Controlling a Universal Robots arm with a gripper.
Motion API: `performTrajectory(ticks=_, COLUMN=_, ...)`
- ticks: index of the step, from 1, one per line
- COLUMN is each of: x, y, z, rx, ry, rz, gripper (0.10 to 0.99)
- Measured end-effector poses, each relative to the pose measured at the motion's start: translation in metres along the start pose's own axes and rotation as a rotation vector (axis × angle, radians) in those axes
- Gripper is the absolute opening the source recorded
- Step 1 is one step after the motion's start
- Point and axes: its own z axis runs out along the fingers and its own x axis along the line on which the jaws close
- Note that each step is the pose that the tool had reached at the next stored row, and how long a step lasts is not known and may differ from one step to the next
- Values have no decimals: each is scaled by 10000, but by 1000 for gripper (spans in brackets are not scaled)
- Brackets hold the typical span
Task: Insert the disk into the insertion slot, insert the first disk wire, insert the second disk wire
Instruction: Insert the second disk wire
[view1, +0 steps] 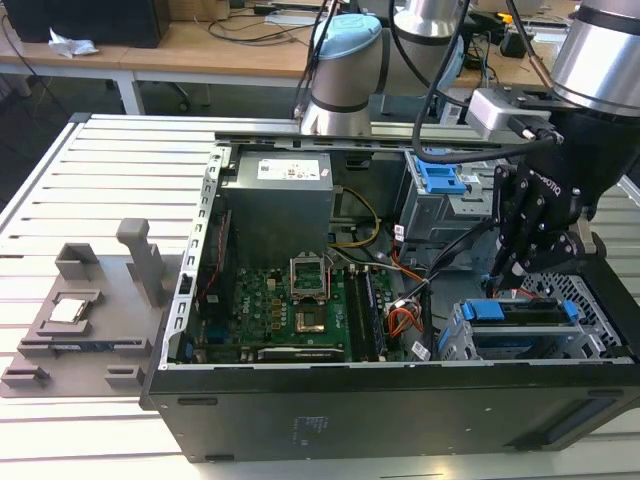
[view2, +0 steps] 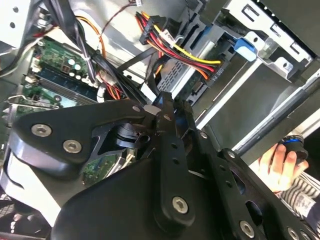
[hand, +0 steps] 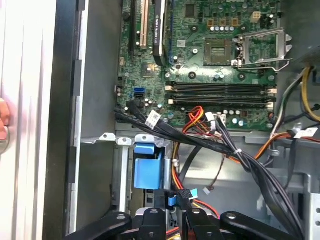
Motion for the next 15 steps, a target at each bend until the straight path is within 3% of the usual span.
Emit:
performTrajectory(ticks=2, x=-2, y=-1, z=9, rx=-5, ry=130, rz=3, gripper=239)
performTrajectory(ticks=5, x=-2, y=-1, z=9, rx=-5, ry=136, rz=4, gripper=224)
performTrajectory(ticks=6, x=-1, y=-1, z=9, rx=-5, ry=136, rz=4, gripper=161)
performTrajectory(ticks=15, x=2, y=-8, z=-13, rx=-5, ry=140, rz=4, gripper=149)
